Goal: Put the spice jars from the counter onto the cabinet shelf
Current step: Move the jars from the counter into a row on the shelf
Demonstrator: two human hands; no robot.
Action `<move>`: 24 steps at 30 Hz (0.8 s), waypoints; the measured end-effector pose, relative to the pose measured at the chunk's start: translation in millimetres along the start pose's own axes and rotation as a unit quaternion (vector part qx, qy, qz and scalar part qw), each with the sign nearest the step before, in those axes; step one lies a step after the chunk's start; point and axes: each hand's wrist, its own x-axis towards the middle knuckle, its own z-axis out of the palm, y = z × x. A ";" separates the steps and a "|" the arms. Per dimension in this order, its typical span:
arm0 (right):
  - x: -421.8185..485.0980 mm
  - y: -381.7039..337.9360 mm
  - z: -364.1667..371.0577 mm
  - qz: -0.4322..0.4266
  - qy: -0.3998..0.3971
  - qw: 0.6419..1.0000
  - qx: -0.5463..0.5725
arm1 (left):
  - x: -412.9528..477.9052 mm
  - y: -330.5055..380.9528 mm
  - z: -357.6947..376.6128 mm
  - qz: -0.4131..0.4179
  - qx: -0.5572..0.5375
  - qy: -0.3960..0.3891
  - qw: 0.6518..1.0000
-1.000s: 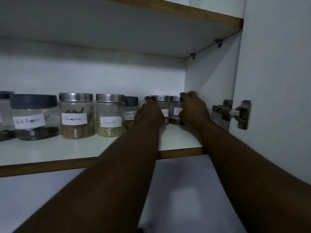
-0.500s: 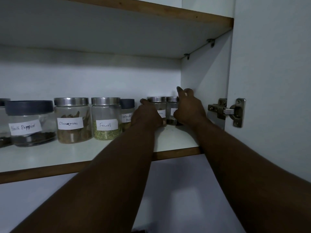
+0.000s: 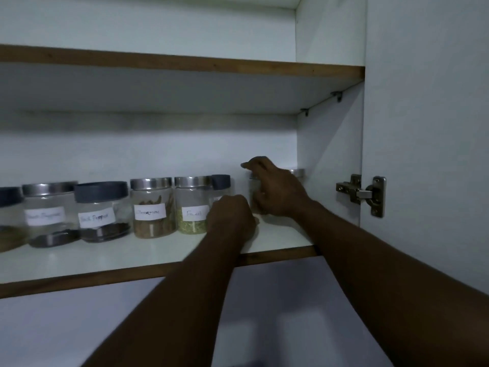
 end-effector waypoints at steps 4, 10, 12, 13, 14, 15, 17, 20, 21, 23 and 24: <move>22.6 -32.0 17.0 -0.017 -0.016 0.997 0.070 | -11.9 -20.1 -10.9 -0.044 -0.013 0.051 0.998; 28.5 -46.0 40.9 -0.020 -0.053 0.991 0.120 | -10.3 -25.3 -13.8 -0.083 0.004 0.100 0.991; 24.7 -40.4 38.7 -0.019 -0.050 0.992 0.115 | -8.8 -23.7 -12.9 -0.099 -0.009 0.105 0.989; 22.8 -38.5 37.3 -0.022 -0.049 0.992 0.114 | -7.8 -23.3 -13.1 -0.106 -0.017 0.106 0.989; 21.2 -37.4 36.0 -0.026 -0.049 0.992 0.115 | -6.5 -24.1 -13.4 -0.110 -0.024 0.105 0.988; 20.0 -37.1 35.4 -0.028 -0.049 0.992 0.116 | -5.0 -25.8 -13.9 -0.110 -0.032 0.104 0.988; 19.6 -37.9 35.1 -0.025 -0.050 0.992 0.116 | -0.4 -32.0 -15.8 -0.109 -0.042 0.094 0.989; 21.2 -36.2 36.0 -0.021 -0.048 0.993 0.110 | 9.0 -44.3 -18.9 -0.093 -0.038 0.046 0.994; 21.6 -34.9 37.0 -0.022 -0.045 0.993 0.106 | 12.1 -48.9 -20.5 -0.089 -0.028 0.022 0.995; 22.2 -32.8 38.6 -0.029 -0.042 0.994 0.098 | 19.5 -58.6 -24.0 -0.093 -0.016 -0.026 0.995; 23.0 -31.7 39.5 -0.032 -0.043 0.994 0.094 | 24.1 -63.3 -27.2 -0.091 -0.011 -0.055 0.994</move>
